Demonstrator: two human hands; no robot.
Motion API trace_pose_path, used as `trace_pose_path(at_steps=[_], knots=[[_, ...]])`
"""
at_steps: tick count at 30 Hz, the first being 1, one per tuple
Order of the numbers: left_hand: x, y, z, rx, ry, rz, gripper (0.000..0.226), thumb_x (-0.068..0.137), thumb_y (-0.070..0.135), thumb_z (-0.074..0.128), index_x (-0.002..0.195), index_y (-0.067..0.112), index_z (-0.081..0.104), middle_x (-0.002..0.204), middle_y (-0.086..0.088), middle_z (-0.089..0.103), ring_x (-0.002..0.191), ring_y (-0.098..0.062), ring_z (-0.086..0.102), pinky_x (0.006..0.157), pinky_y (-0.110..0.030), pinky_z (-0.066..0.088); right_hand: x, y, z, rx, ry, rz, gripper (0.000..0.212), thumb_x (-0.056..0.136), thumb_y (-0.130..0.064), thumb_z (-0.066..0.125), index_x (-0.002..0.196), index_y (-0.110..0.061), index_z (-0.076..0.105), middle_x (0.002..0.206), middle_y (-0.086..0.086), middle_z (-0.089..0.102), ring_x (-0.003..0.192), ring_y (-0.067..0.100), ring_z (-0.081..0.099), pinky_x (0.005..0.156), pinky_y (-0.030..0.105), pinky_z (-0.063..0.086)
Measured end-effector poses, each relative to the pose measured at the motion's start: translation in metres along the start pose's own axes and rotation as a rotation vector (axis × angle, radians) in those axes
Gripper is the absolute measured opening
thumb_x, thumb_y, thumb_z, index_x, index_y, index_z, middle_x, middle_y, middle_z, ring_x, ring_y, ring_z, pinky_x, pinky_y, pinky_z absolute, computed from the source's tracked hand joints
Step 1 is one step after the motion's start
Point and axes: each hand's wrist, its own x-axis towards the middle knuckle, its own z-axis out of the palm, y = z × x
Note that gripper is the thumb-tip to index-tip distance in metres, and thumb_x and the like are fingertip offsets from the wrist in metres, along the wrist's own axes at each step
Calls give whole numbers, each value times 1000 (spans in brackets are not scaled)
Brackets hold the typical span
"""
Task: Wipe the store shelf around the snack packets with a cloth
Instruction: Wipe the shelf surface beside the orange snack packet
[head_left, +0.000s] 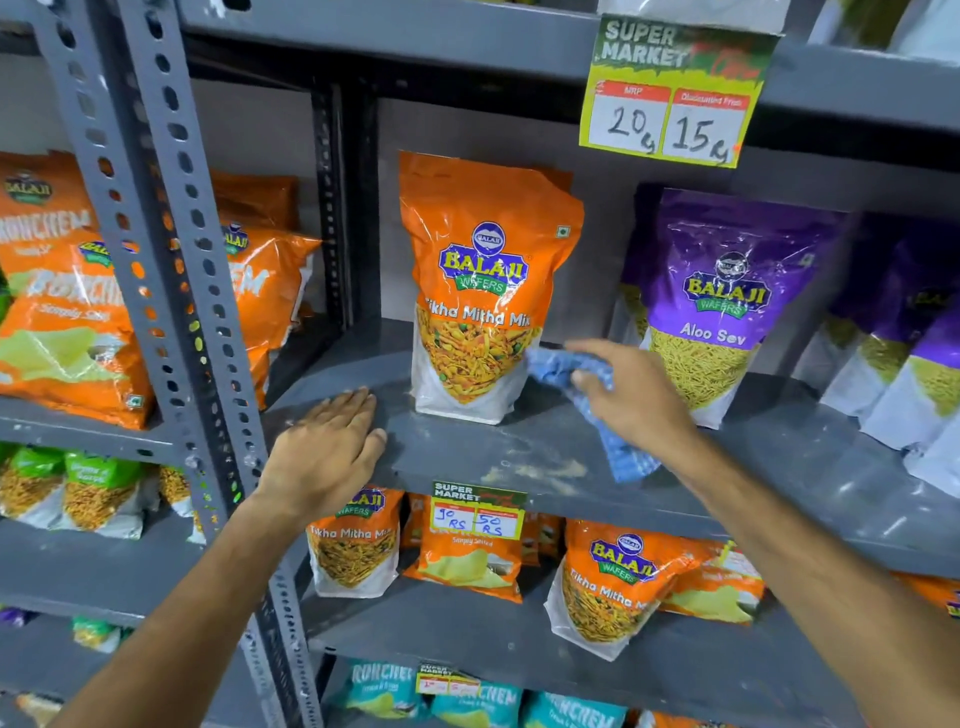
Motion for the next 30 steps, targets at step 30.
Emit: trace_pose_path(at_steps=[30], knots=[[2,1,0,3,-17,-14,86,92,58,8,158,10,36,168,-7,31,156,-19,25,130,-34,14,23,42,59,-51,-314,68,42,99,-19,46,135,-36,58,145,1,58,126,28,58,94,36,44]])
